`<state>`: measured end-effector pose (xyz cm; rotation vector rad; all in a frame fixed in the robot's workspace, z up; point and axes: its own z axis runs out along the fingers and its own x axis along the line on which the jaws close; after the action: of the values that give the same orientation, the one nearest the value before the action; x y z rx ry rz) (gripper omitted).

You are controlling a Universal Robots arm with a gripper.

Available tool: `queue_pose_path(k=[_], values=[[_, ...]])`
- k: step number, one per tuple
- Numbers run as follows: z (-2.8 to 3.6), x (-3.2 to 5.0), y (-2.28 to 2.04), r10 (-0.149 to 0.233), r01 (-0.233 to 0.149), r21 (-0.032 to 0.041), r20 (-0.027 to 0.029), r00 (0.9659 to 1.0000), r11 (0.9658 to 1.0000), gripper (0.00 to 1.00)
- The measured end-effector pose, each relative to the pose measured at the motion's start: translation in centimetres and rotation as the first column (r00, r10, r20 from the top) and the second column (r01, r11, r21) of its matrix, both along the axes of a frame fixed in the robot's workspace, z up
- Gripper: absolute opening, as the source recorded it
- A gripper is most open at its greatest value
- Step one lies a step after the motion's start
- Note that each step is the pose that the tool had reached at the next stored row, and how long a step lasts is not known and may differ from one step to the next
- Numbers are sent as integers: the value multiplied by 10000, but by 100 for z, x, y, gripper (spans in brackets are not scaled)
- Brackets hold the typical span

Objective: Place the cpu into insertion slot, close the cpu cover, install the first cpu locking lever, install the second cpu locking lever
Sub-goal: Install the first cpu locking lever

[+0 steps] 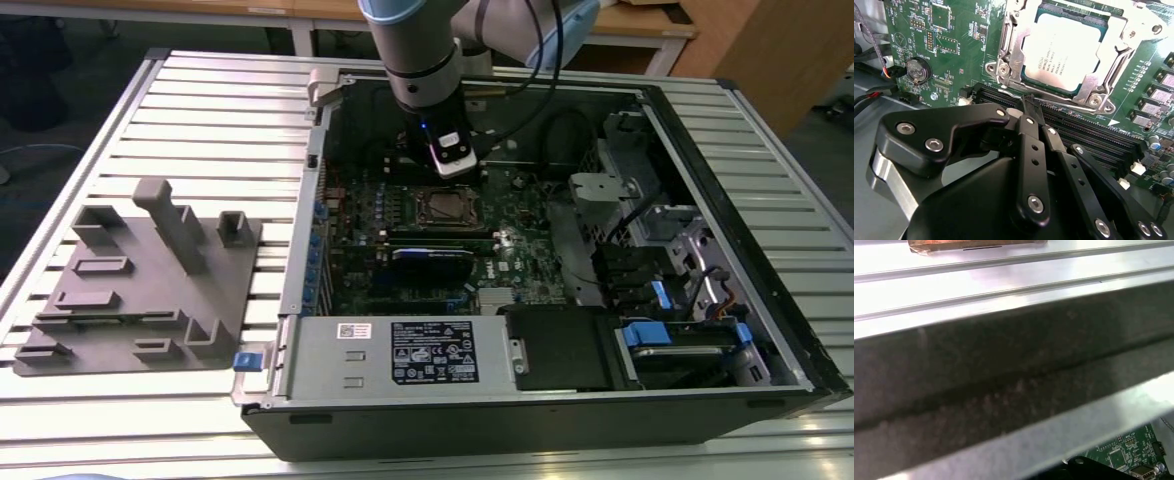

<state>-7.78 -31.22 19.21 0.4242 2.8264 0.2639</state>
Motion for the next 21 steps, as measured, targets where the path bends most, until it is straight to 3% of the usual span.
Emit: queue_pose_path(k=[12, 21], values=[[-3, 0, -52, 0, 0, 0, 8, 10000, 10000, 11], [-18, 5, -54, -1, 1, 1, 32, 10000, 10000, 11]])
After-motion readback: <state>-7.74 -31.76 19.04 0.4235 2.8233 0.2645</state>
